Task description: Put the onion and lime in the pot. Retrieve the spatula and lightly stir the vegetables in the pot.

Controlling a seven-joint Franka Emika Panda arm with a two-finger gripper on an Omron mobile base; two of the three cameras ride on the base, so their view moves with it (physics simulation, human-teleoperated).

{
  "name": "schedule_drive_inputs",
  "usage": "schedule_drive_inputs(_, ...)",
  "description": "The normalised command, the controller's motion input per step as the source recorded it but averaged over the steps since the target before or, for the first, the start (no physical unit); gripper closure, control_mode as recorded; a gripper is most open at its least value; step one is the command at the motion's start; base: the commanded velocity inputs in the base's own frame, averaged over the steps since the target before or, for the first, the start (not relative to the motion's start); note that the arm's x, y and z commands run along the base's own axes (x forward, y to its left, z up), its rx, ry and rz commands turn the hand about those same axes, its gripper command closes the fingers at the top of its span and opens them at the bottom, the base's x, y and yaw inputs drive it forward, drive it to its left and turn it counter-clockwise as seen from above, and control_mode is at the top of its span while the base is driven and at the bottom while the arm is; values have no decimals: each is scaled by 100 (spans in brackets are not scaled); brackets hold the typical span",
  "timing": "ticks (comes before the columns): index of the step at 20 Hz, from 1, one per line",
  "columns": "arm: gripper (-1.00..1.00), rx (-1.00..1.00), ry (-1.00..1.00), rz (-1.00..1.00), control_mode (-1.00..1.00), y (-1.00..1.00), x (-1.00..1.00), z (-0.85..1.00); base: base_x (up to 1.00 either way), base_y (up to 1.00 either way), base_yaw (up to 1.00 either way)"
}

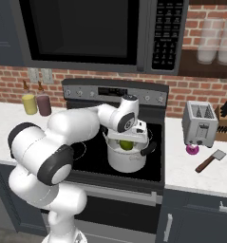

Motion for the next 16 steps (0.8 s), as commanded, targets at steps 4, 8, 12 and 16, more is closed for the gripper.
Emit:
schedule_drive_inputs(4,100,0,0,-2,-100,0,13,-21,0,0,0)
schedule_drive_inputs(8,100,0,0,-2,-100,0,16,-18,0,0,0)
schedule_drive_inputs(12,100,0,0,-1,-100,0,13,-15,0,0,0)
schedule_drive_inputs(16,100,0,0,-1,-100,0,17,-15,0,0,0)
